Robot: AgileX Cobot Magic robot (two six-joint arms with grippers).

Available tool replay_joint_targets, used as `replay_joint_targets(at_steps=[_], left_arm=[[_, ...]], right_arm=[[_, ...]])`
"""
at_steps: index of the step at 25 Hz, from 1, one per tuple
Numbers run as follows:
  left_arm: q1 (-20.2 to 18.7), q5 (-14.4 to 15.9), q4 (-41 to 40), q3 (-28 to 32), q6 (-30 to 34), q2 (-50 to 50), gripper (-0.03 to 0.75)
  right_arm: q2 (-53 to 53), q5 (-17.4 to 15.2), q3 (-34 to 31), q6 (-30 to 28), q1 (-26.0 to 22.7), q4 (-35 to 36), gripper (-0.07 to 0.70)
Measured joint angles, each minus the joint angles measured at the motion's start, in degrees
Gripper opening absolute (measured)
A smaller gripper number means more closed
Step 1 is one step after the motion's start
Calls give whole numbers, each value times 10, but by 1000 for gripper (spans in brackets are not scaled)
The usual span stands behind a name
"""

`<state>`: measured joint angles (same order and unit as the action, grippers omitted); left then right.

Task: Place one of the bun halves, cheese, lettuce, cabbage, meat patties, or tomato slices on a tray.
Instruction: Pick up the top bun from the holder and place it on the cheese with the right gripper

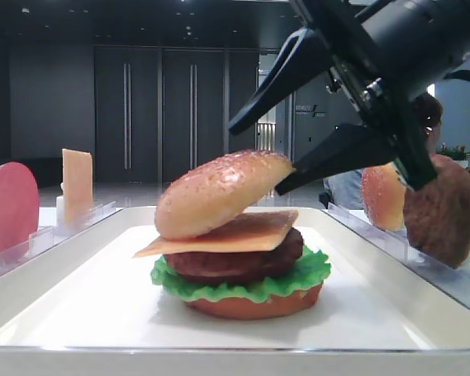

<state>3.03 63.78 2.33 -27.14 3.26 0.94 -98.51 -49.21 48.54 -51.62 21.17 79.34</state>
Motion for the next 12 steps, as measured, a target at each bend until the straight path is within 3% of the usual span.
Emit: replay_joint_targets(at_steps=[12], left_arm=[[0,0,0,0,1,0,159]], right_arm=[[0,24,28,87,0,-83,404]])
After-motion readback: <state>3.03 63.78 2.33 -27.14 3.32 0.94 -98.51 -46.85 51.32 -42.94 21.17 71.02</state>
